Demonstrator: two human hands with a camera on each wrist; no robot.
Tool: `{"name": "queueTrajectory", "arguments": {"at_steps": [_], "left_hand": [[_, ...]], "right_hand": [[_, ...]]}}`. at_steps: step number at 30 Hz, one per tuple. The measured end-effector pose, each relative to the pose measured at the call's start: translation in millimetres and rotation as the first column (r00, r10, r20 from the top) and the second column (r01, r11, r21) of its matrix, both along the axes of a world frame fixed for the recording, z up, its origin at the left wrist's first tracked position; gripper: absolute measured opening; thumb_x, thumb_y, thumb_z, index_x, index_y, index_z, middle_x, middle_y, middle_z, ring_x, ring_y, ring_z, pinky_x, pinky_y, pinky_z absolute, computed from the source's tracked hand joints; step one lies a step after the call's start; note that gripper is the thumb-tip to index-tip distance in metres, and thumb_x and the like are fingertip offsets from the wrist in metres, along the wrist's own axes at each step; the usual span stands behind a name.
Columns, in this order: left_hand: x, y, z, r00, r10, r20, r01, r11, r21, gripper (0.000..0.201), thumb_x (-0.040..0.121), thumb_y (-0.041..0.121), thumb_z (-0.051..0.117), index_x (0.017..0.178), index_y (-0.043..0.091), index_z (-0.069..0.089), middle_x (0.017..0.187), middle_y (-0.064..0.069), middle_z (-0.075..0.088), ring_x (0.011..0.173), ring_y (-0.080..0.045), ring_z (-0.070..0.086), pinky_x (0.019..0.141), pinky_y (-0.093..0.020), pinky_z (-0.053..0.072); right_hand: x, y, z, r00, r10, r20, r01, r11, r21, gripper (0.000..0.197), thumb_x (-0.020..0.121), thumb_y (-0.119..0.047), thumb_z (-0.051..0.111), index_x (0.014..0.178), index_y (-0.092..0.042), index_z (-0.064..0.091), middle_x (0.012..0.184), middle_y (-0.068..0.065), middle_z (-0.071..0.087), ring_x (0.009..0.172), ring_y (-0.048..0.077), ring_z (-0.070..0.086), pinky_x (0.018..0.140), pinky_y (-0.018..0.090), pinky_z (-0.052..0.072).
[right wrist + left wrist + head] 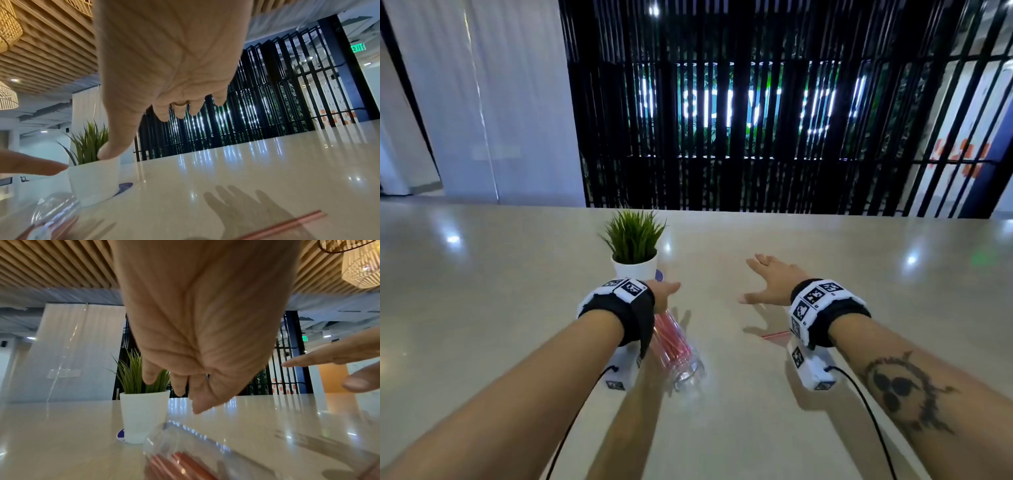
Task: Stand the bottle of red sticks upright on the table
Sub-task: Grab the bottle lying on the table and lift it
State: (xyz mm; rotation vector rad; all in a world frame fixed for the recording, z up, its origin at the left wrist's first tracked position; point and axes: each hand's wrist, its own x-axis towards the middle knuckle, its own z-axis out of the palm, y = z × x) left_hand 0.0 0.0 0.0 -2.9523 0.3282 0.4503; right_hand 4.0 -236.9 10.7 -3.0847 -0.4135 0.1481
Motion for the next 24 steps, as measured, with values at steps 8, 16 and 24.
{"name": "queueTrajectory", "arguments": {"at_steps": [8,16,24], "left_hand": [[-29,-1,-27,0.994,-0.108,-0.031,0.110,0.991,0.073,0.082,0.078,0.001,0.061,0.145,0.022,0.017,0.145,-0.013,0.035,0.134,-0.030,0.031,0.109,-0.040,0.032],[-37,-7,-44,0.988,-0.119,0.103,0.093,0.969,0.227,0.071,0.078,0.017,0.065,0.138,0.035,0.031,0.143,-0.012,0.028,0.136,-0.034,0.020,0.104,-0.047,0.036],[-36,-6,-45,0.946,-0.260,0.193,0.186,0.925,0.331,0.062,0.064,0.031,0.075,0.120,0.031,0.048,0.117,-0.004,0.053,0.106,-0.031,0.051,0.076,-0.035,0.045]], "right_hand": [[-9,0,-38,0.992,-0.027,-0.122,0.027,1.000,-0.008,0.090,0.079,-0.059,0.058,0.149,-0.023,0.014,0.160,0.001,0.009,0.146,0.021,0.016,0.118,0.043,0.020],[-14,-5,-56,0.976,-0.156,-0.152,0.156,0.988,-0.014,0.059,0.089,-0.024,0.059,0.143,-0.021,0.036,0.139,0.005,0.052,0.121,0.023,0.054,0.093,0.033,0.047],[-18,-3,-65,0.977,-0.193,-0.096,0.172,0.967,-0.186,0.040,0.084,-0.012,0.061,0.124,-0.010,0.056,0.125,0.010,0.063,0.111,0.029,0.062,0.092,0.035,0.052]]}}
